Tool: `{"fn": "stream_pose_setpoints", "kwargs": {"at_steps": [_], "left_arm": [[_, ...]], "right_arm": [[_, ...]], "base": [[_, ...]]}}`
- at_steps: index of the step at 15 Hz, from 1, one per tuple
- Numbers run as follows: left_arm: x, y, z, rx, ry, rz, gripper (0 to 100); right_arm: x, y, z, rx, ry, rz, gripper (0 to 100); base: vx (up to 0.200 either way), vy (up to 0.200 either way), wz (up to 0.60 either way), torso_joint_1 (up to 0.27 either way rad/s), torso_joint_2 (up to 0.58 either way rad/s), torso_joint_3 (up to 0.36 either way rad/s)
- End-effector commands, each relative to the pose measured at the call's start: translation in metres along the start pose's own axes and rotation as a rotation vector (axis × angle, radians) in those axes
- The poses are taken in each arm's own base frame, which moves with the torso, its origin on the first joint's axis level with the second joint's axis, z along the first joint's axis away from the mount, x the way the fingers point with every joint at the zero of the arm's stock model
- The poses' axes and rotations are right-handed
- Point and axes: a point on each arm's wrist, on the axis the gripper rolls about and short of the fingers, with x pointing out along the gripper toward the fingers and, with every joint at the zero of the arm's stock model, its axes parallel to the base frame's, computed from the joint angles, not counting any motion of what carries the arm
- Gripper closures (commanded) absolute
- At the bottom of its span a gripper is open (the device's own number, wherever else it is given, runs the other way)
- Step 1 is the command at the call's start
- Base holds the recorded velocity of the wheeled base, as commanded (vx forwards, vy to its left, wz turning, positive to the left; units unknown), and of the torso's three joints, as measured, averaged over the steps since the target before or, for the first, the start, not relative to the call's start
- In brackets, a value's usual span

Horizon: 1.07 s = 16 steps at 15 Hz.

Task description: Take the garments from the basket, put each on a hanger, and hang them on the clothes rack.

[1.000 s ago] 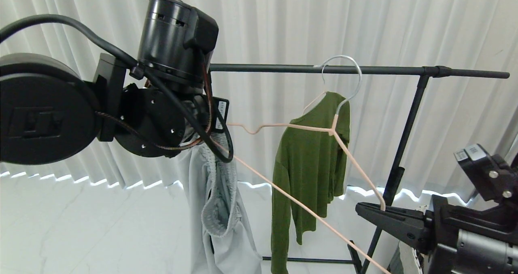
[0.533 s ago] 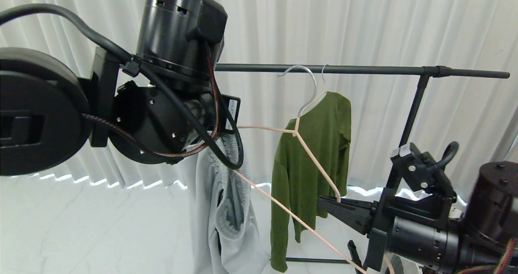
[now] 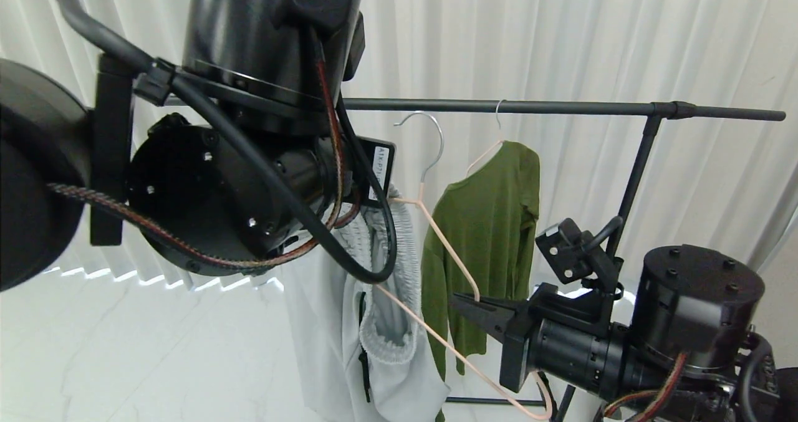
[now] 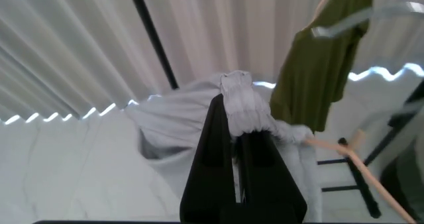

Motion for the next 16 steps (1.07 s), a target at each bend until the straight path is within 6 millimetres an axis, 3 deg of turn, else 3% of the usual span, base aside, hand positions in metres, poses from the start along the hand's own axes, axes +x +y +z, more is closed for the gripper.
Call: {"fn": "stream_pose_setpoints", "kwargs": {"at_steps": [1, 16], "left_arm": [[-0.012, -0.007, 0.001, -0.016, -0.017, -0.044, 100], [-0.007, -0.004, 0.000, -0.040, -0.009, -0.028, 100]], "right_arm": [[0.009, 0.000, -0.002, 0.001, -0.006, 0.004, 100], [-0.005, 0.017, 0.019, -0.013, -0.173, -0.001, 100]], "base": [[0.000, 0.000, 0.00, 0.000, 0.00, 0.000], [0.000, 0.000, 0.00, 0.000, 0.00, 0.000]]}}
